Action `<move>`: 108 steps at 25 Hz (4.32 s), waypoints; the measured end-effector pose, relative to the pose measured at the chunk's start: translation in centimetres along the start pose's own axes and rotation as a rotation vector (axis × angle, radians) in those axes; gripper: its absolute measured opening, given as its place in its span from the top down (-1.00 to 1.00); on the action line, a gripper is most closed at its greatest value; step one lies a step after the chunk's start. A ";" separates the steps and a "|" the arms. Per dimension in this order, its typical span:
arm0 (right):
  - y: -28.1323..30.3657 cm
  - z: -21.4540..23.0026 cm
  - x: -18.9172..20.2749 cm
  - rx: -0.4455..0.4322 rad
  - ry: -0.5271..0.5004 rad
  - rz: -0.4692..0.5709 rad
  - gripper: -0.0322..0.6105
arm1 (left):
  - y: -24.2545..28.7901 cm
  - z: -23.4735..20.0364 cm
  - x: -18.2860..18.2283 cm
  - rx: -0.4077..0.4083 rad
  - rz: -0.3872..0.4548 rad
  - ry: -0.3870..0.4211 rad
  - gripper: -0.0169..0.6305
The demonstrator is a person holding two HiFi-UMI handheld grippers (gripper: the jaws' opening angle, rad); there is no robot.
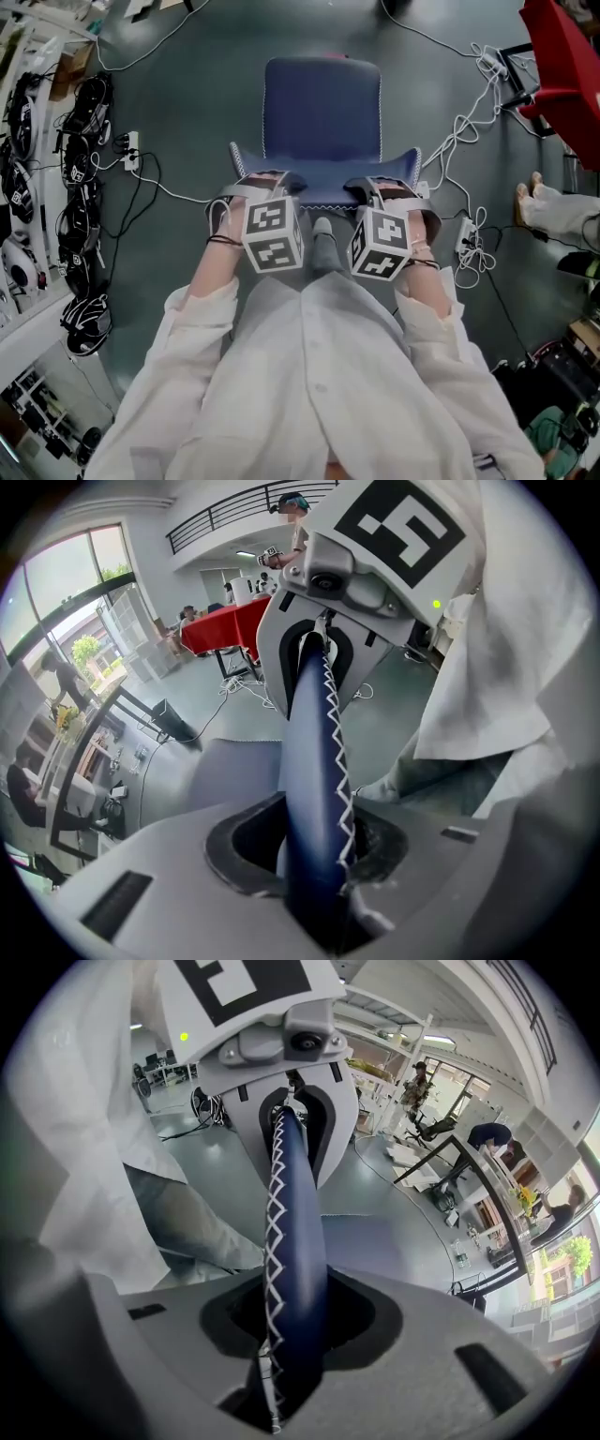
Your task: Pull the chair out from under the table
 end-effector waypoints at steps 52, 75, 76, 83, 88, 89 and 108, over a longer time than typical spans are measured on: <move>-16.3 5.2 -6.6 0.195 0.166 0.493 0.32 | -12.9 -5.4 -5.1 -0.158 0.310 -0.202 0.21; -25.9 10.2 -10.3 0.512 0.337 0.933 0.89 | -24.3 -14.3 -7.8 -0.462 0.950 -0.670 0.81; -26.1 10.3 -10.3 0.514 0.343 0.947 0.89 | -24.3 -14.4 -7.8 -0.470 0.950 -0.675 0.83; -26.8 11.0 -10.0 0.577 0.421 1.051 0.89 | -23.7 -14.2 -7.4 -0.465 0.928 -0.684 0.89; -26.7 11.4 -10.1 0.559 0.439 1.054 0.89 | -23.3 -14.1 -7.9 -0.420 0.908 -0.670 0.89; -26.6 11.4 -10.2 0.552 0.439 1.054 0.89 | -23.2 -14.1 -8.0 -0.414 0.905 -0.671 0.89; -24.8 10.8 -10.4 0.493 0.442 1.024 0.89 | -21.5 -13.6 -7.5 -0.405 0.828 -0.692 0.89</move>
Point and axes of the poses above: the fingertips, and each gripper's own axes: y forward along the fingers, z to its right, x out of its underside, the point moved 4 cm from there along -y, backward along the fingers, and after that the axes turned 6 degrees about -x, right-handed, at the moved point
